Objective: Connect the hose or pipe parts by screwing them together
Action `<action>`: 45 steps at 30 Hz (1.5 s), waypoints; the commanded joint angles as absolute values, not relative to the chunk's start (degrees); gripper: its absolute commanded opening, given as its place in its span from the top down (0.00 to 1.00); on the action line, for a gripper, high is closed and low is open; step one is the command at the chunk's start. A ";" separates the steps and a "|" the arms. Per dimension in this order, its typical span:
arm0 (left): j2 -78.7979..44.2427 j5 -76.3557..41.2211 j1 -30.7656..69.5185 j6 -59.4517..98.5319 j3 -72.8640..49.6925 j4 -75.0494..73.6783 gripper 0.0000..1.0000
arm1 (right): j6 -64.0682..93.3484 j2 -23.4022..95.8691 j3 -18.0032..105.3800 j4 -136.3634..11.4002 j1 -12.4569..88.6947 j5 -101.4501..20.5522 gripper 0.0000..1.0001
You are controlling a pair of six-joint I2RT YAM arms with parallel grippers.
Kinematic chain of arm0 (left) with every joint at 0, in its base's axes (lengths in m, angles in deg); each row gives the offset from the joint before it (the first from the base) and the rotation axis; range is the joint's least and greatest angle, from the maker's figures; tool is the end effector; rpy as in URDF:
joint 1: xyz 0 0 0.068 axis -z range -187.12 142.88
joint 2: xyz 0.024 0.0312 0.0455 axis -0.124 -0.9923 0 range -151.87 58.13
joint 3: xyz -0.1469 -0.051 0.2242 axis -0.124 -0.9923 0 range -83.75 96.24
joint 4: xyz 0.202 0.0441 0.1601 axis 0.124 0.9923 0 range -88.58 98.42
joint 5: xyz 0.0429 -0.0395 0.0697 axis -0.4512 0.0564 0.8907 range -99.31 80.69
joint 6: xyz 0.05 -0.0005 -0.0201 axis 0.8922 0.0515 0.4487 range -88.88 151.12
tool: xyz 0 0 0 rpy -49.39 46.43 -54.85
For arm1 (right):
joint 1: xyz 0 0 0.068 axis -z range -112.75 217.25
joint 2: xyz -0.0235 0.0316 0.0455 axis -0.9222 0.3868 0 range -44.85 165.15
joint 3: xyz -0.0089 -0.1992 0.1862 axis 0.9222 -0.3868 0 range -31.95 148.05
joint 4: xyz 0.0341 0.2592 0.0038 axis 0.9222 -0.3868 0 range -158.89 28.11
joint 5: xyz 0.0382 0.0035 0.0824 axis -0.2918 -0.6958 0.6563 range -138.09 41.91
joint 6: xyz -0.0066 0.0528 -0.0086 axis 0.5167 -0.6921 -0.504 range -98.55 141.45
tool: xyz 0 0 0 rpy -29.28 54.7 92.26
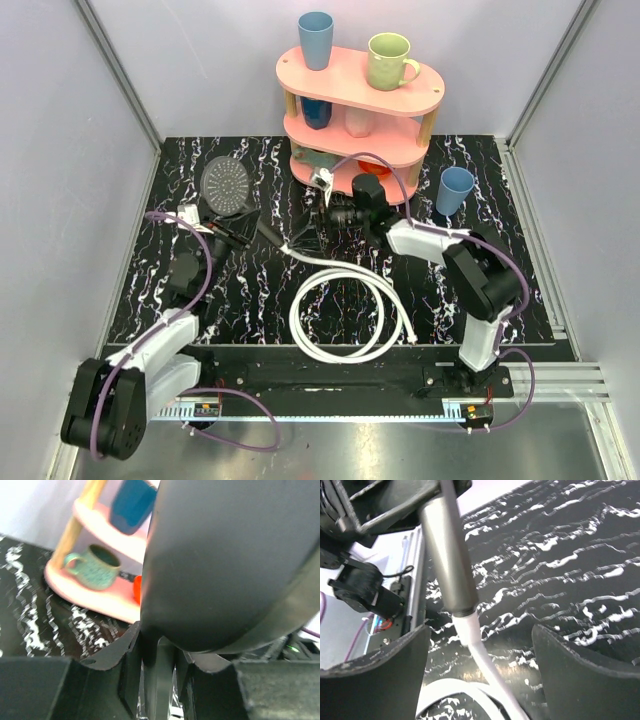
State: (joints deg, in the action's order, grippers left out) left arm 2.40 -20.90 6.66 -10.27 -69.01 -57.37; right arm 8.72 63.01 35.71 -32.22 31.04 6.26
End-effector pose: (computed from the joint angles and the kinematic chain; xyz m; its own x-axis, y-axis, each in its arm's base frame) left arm 0.1917 -0.0544 0.2495 -0.0544 -0.6535 -0.7550 0.5108 0.6314 -0.5834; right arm 0.3219 0.2715 0.2352 -0.3619 -0.1056 -0.9262 -0.9321 0.0222 0.3616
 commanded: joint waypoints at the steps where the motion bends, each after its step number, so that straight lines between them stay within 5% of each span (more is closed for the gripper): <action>1: 6.97 -9.86 7.38 -10.80 -66.36 -43.34 1.00 | 12.39 55.01 28.02 -25.34 30.60 -6.50 0.09; 12: 11.46 11.34 12.39 -22.74 -52.31 -6.88 1.00 | 38.22 53.67 21.05 -21.29 12.15 -49.19 0.05; 17: 9.97 13.37 13.79 -26.00 -47.02 1.33 1.00 | 43.60 57.19 23.95 -19.26 8.02 -58.01 0.07; 20: 8.74 13.37 14.23 -26.80 -44.21 7.64 1.00 | 45.80 59.39 25.44 -17.94 7.13 -61.79 0.16; 24: 8.29 13.63 14.67 -28.29 -42.71 9.77 1.00 | 46.86 60.53 25.45 -14.44 6.16 -63.91 0.43; 28: 9.26 14.33 16.25 -31.10 -44.38 9.77 1.00 | 44.14 60.09 25.53 -13.55 6.16 -60.76 0.55; 36: 12.24 11.26 17.40 -31.55 -53.67 -2.17 1.00 | 36.68 58.69 27.47 -16.71 8.00 -48.30 0.99; 40: 16.89 10.65 17.40 -27.51 -61.76 -14.37 1.00 | 30.43 57.02 27.99 -18.11 14.41 -34.15 1.00; 45: 14.55 -0.73 17.31 -15.49 -76.01 -56.53 1.00 | 24.19 60.35 35.62 -23.91 23.64 -7.38 1.00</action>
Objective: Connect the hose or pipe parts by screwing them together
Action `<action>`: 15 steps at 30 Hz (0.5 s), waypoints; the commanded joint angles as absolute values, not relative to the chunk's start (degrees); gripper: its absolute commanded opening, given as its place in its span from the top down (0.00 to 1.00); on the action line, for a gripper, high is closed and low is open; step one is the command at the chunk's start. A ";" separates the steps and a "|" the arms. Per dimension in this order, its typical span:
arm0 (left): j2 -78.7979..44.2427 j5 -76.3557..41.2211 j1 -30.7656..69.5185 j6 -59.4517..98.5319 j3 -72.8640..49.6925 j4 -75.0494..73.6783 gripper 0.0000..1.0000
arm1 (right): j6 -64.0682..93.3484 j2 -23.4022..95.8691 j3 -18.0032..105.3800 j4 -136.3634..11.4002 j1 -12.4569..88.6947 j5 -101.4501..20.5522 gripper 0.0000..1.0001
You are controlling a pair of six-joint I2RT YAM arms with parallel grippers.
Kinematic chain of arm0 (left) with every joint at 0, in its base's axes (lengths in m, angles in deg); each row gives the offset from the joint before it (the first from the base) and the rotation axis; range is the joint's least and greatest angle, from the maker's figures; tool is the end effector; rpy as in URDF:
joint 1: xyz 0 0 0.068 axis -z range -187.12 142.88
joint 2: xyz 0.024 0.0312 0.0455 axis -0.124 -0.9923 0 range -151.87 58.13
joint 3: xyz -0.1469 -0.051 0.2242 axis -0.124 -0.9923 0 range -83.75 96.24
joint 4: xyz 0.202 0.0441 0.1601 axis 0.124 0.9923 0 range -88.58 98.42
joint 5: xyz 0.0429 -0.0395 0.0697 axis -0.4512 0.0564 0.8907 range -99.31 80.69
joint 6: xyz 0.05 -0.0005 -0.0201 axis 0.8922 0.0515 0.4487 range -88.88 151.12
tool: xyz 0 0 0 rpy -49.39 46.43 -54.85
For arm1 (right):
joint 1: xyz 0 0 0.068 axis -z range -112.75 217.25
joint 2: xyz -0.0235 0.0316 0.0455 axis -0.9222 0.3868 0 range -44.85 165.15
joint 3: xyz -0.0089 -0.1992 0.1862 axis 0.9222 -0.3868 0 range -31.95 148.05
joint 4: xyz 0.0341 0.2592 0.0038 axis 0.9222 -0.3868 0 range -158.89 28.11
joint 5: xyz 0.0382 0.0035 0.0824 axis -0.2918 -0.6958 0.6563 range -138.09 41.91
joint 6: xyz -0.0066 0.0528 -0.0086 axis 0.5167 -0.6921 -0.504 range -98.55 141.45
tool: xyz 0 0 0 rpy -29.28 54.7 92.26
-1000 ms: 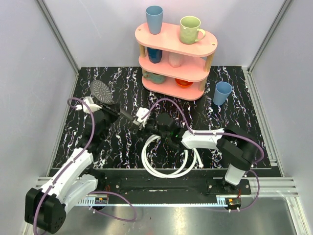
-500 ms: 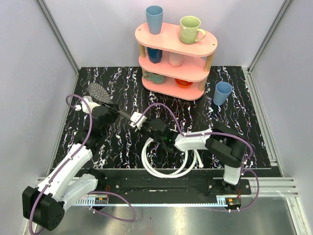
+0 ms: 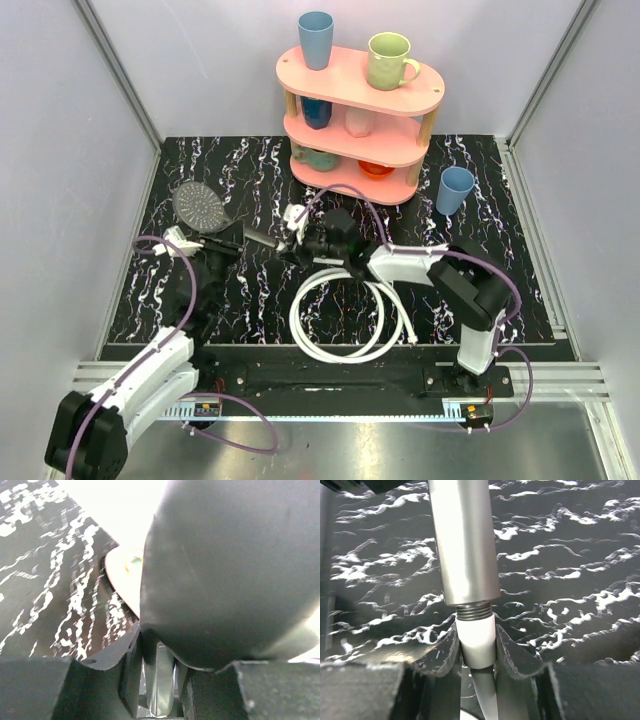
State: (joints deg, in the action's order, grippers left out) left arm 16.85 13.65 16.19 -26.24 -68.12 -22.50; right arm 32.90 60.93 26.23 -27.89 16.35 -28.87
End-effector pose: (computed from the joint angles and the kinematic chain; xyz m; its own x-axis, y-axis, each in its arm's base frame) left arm 0.1663 -0.0565 0.2325 -0.0204 -0.8355 -0.5490 -0.0199 0.5494 -0.8353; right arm 0.2470 0.3224 0.2018 0.0401 -0.2478 -0.9680 -0.9454 0.3041 -0.1170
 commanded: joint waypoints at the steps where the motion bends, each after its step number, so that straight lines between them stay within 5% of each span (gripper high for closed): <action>1: 10.36 -3.48 17.31 -13.29 -76.80 -61.98 1.00 | 22.79 61.49 36.86 -23.66 24.61 -3.65 1.00; 6: -3.02 -13.59 17.05 -13.00 -80.07 -92.33 1.00 | 2.25 69.57 43.10 -8.44 31.55 17.16 1.00; 11: -9.19 -21.08 16.70 -10.46 -74.36 -93.94 1.00 | -30.13 79.49 49.60 17.88 34.81 28.88 1.00; 15: -10.16 -20.30 16.00 -9.93 -72.33 -93.07 1.00 | -34.89 81.10 50.60 24.60 36.31 28.73 0.96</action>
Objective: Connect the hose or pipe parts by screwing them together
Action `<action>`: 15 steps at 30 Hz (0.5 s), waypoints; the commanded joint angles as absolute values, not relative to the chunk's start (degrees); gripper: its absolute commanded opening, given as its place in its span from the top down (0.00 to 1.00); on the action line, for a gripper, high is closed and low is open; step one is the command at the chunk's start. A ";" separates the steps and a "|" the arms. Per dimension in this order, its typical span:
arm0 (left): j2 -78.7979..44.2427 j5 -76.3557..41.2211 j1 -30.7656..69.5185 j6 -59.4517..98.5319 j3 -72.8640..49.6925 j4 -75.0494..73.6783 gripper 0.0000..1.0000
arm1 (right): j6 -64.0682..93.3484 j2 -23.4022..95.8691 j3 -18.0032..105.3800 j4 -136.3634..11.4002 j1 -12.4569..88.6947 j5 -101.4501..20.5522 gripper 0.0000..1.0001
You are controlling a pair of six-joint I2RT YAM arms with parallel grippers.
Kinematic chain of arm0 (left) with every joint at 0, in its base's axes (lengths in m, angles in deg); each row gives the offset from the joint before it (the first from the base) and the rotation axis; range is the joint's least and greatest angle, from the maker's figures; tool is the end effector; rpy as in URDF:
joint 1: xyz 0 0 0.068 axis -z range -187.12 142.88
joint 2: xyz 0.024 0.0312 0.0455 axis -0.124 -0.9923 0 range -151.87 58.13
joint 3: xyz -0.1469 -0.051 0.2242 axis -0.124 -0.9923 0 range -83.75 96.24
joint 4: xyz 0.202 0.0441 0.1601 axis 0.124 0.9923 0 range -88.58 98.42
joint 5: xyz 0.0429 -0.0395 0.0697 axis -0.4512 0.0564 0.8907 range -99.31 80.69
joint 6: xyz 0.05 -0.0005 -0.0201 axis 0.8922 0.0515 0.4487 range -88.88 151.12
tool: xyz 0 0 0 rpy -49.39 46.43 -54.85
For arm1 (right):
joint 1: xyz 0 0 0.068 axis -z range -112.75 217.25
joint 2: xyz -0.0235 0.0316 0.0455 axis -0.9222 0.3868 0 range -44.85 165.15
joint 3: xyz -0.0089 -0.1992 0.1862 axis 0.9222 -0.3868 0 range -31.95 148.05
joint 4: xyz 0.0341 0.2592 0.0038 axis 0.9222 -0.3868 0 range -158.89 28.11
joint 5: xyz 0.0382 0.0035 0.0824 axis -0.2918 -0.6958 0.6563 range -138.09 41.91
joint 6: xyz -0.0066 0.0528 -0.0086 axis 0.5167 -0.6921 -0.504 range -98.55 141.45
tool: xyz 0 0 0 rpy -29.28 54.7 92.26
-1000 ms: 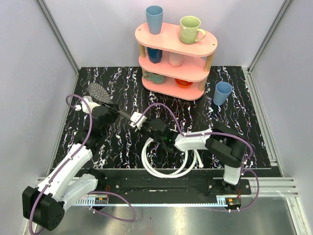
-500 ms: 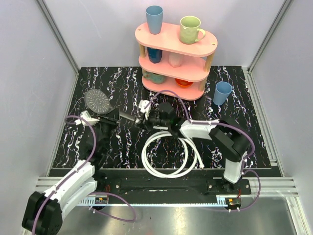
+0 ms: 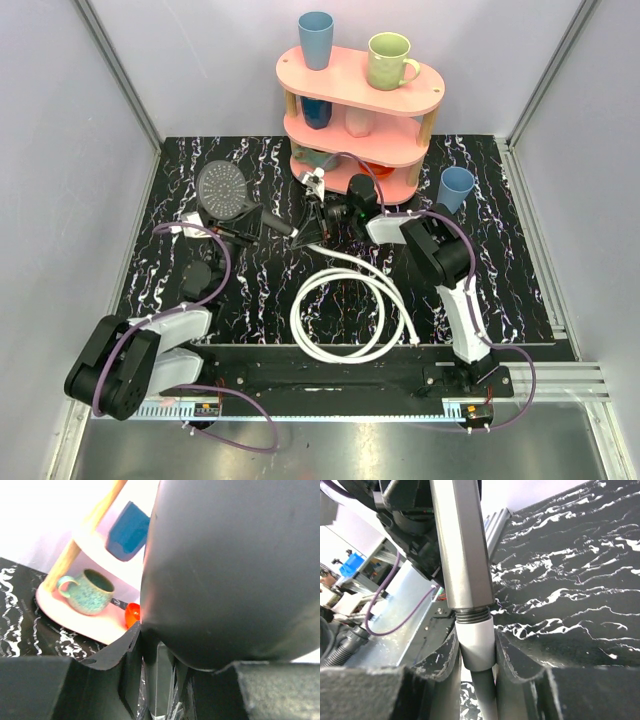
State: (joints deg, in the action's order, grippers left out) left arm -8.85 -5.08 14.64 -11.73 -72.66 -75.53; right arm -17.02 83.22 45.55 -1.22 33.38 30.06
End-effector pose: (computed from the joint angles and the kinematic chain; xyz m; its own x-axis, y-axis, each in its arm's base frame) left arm 0.1922 -0.0739 0.2266 0.0367 -0.7449 -0.6662 0.4513 0.6071 -0.6540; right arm 0.3666 0.2880 0.1845 -0.4550 -0.1514 -0.8775 -0.8065 -0.3477 0.4782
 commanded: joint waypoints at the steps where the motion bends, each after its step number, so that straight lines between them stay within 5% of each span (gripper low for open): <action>1: -10.25 -19.94 15.73 -10.01 -72.07 -92.02 1.00 | -34.36 80.75 49.80 24.51 36.48 28.47 0.93; 2: -10.25 -19.59 15.47 -10.62 -71.63 -91.31 1.00 | -32.96 79.88 49.10 24.25 36.66 27.94 0.77; 7: -5.17 -10.73 15.03 -12.39 -71.01 -77.57 1.00 | -18.05 73.82 41.54 7.85 37.28 21.97 0.45; 10: 1.51 -3.87 15.11 -12.12 -68.82 -61.07 1.00 | -0.73 67.58 36.71 -9.99 37.19 15.65 0.31; 15: 10.12 7.54 15.11 -14.84 -62.23 -38.16 1.00 | 11.95 58.09 26.70 -18.10 36.49 0.54 0.13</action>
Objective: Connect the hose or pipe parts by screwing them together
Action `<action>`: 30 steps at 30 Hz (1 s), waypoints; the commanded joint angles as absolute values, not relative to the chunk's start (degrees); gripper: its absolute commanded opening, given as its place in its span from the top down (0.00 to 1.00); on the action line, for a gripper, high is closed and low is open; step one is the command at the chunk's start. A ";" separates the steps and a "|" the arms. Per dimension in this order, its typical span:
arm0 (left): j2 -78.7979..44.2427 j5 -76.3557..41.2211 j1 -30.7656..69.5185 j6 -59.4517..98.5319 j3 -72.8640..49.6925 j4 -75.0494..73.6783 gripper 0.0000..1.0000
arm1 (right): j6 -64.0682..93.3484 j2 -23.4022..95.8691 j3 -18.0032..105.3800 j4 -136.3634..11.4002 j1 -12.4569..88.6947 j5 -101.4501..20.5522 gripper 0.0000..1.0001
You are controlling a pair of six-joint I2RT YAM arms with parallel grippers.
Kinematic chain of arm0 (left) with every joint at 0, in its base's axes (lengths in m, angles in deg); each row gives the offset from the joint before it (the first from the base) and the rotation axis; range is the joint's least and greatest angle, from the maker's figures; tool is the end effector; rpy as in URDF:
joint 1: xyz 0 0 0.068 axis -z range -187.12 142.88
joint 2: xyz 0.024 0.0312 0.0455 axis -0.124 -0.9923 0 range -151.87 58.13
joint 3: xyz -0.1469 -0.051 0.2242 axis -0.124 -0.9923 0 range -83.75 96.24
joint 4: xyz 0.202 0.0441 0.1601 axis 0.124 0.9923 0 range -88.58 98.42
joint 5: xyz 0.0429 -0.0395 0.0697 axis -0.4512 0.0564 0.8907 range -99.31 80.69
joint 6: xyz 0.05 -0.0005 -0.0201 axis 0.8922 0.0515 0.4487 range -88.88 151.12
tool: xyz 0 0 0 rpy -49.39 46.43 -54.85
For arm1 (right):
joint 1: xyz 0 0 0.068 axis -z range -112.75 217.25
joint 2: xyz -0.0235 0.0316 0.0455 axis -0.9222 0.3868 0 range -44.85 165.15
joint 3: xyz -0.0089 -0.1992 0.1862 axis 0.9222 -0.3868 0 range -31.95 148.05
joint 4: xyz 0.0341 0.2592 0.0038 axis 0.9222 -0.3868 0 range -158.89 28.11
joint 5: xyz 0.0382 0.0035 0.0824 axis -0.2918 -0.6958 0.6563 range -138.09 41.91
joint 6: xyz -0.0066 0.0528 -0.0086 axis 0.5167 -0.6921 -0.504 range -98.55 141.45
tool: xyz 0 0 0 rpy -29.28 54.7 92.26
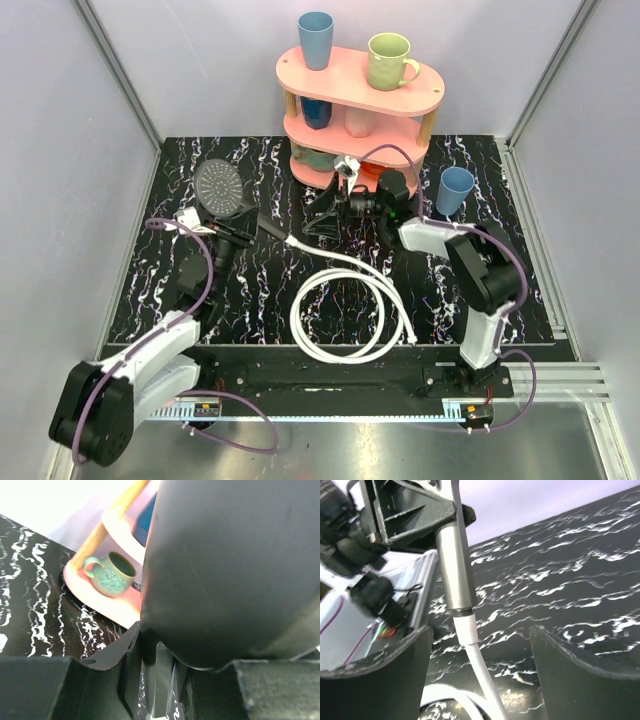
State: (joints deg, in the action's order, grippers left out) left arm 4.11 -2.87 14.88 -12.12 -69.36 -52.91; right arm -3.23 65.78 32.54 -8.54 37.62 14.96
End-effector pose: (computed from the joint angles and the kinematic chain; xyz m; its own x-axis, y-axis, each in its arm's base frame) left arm 0.1847 -0.0703 0.2448 -0.0148 -0.7282 -0.6852 0.3592 0.6357 -0.6833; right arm 0.3455 0.2330 0.2368 -0.3155 0.0384 -0.9481 -0.9476 -0.0652 0.3127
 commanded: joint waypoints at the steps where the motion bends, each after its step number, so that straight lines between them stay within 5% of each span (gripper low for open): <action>1: 10.84 8.61 15.11 -15.46 -61.44 -32.91 1.00 | 13.70 56.59 25.55 -18.90 35.70 -2.10 0.12; 6: 13.04 13.62 15.20 -19.77 -54.85 -17.32 1.00 | 33.30 48.68 20.71 -26.91 24.46 -30.74 0.05; 17: 11.90 16.53 15.38 -29.52 -41.49 9.85 1.00 | 47.03 53.23 21.31 -18.83 8.72 -57.56 0.01; 25: 11.72 17.06 15.38 -33.56 -40.07 16.09 1.00 | 50.02 59.21 25.79 -14.78 4.93 -62.68 0.14; 30: 11.99 16.98 15.38 -34.53 -40.69 16.80 1.00 | 50.02 61.23 28.35 -14.43 4.32 -62.94 0.43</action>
State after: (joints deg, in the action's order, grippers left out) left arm 11.06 17.00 15.12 -31.93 -43.33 18.56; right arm 48.85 60.25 24.67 -19.39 5.03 -59.82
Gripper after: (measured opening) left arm 0.318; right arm 0.670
